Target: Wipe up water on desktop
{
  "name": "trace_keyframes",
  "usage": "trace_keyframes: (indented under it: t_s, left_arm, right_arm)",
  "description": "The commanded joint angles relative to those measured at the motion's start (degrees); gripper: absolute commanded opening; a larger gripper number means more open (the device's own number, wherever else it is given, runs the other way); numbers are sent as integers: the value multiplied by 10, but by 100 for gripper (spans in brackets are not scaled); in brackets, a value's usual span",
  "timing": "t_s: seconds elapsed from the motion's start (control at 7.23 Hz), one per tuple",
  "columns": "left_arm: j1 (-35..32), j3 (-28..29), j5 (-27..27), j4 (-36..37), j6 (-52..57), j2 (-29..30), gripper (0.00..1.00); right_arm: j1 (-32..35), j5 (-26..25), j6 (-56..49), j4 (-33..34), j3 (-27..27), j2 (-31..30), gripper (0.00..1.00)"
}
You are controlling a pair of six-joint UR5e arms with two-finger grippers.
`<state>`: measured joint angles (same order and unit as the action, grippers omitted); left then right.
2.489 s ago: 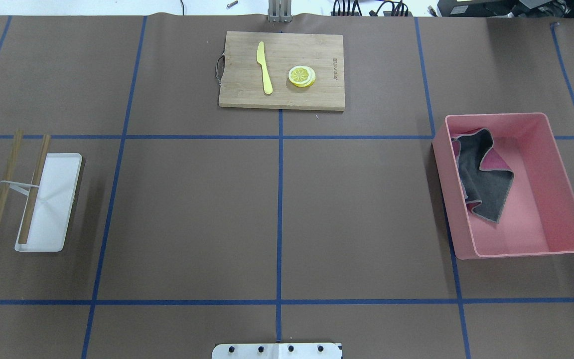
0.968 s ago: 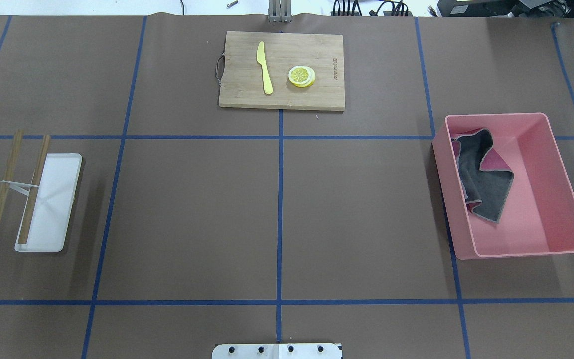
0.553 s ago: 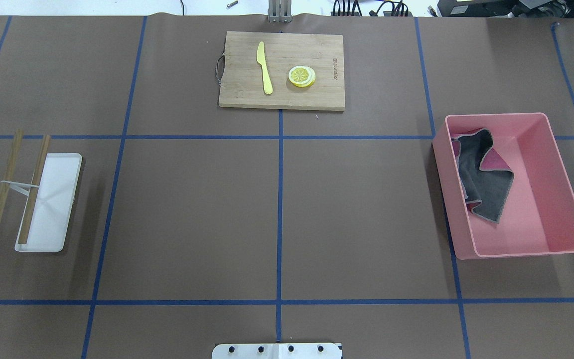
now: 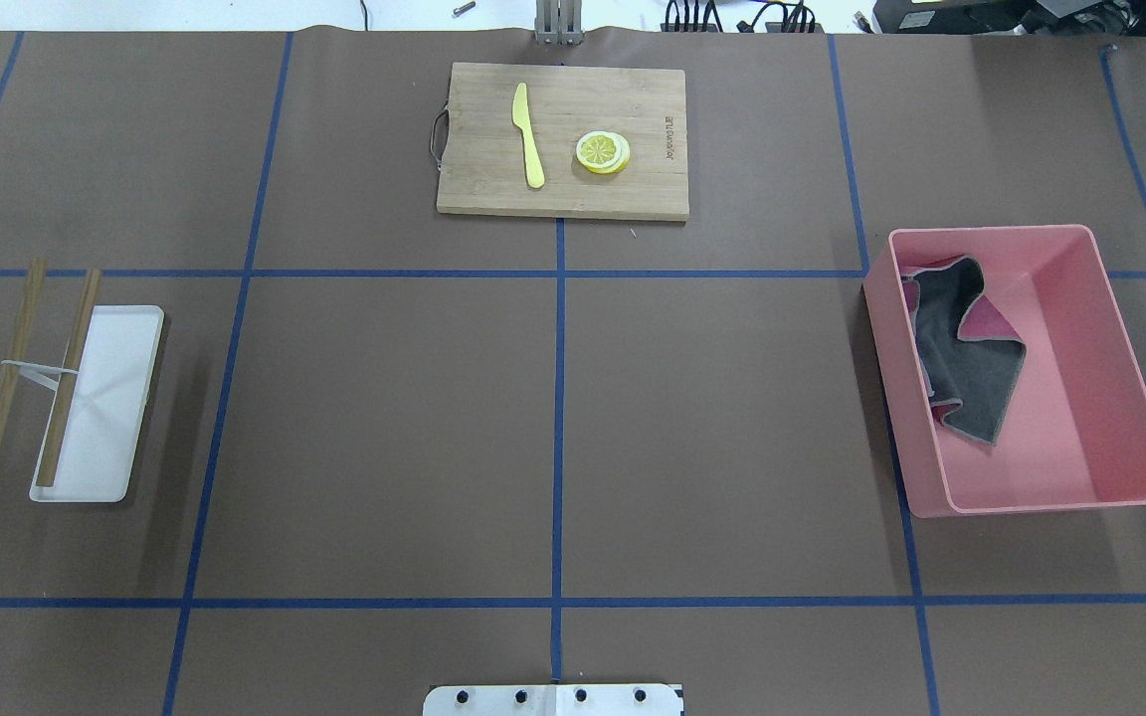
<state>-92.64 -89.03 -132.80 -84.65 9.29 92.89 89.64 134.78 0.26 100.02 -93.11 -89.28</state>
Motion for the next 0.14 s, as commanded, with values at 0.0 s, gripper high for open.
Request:
trace_keyframes:
  t_s: [0.0]
  left_arm:
    - [0,-2,0,-2,1,-2,98]
  right_arm:
    - [0,7,0,1,-1,0,100]
